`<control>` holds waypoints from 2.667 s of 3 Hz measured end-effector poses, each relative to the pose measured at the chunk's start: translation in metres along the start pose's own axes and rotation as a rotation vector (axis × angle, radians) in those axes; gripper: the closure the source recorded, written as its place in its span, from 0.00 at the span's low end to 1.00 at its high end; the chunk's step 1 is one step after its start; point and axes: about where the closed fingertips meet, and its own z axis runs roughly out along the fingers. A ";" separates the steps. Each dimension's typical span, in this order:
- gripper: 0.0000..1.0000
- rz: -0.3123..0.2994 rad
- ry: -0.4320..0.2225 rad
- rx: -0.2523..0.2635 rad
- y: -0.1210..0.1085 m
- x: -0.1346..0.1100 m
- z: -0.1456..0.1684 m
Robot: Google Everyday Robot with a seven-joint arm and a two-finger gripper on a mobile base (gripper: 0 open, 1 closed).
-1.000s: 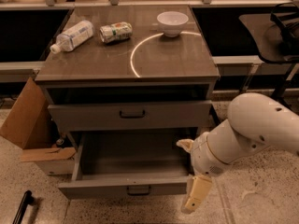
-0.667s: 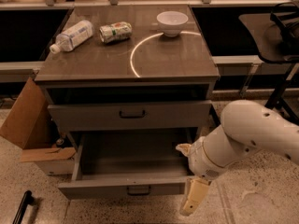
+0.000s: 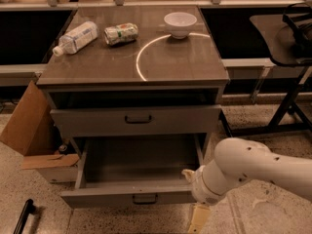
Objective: Close middle drawer
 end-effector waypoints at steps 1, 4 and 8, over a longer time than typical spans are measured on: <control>0.00 -0.007 0.007 0.013 0.000 0.020 0.039; 0.65 0.042 0.013 0.038 -0.004 0.063 0.099; 1.00 0.089 -0.001 0.110 -0.066 0.084 0.117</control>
Offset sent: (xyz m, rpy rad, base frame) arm -0.0083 -0.0060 -0.1134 -0.0038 -0.0338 -0.0165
